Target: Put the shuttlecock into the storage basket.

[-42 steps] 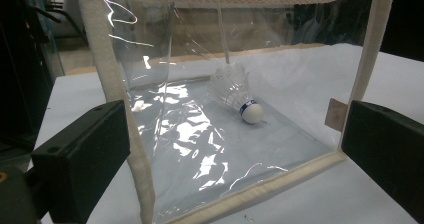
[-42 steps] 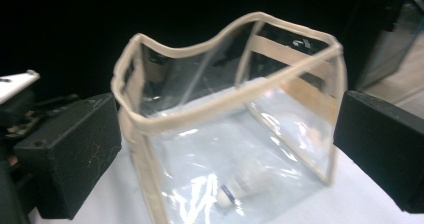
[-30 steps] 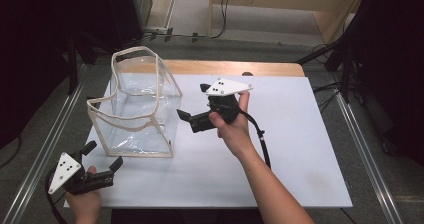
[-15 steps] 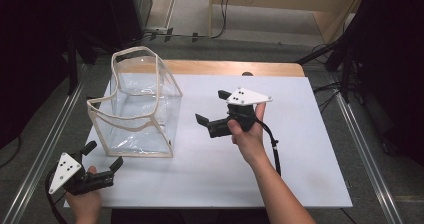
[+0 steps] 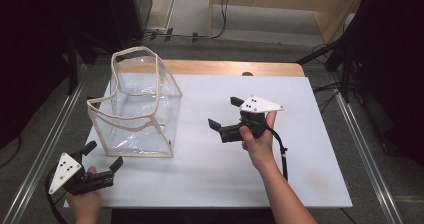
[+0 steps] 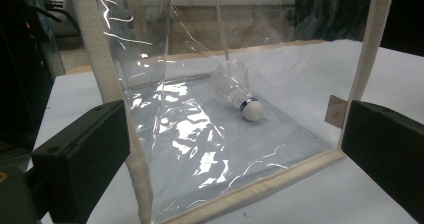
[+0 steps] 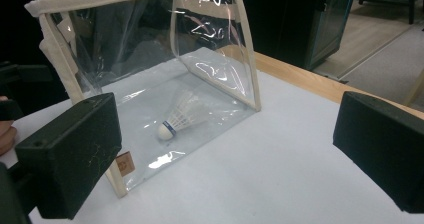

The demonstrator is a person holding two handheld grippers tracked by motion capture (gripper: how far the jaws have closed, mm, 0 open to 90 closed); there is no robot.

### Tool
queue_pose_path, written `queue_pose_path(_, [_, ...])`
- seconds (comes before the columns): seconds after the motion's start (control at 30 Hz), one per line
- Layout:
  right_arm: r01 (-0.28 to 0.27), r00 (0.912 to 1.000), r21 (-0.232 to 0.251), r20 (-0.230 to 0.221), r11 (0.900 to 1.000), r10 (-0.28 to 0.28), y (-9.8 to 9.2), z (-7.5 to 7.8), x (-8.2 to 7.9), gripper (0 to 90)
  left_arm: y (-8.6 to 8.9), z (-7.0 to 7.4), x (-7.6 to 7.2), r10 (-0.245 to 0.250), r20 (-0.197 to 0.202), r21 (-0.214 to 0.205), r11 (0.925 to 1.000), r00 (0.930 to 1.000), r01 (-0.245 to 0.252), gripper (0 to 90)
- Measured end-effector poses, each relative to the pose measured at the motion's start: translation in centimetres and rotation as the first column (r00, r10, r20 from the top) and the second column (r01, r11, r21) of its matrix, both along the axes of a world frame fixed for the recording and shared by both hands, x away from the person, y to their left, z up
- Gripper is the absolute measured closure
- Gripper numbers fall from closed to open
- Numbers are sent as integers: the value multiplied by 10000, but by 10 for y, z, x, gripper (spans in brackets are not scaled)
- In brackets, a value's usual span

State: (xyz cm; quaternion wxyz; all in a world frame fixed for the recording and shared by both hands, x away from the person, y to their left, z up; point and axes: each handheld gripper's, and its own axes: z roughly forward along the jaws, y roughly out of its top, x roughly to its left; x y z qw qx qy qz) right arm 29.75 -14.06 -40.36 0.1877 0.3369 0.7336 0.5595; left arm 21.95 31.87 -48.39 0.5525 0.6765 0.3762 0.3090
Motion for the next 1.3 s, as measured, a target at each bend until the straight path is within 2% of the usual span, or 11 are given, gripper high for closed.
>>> queue_pose_path(0.67, [699,9975,-86,39,9975,-699,-36,-26,-13,0,0,0,0,-12,-16,-29,10000,10000,12,0])
queue_pose_path(1.3, [1573,9875,-15,-71,9875,-1573,-78,-52,-29,0,0,0,0,-1,-18,45,10000,10000,1,0])
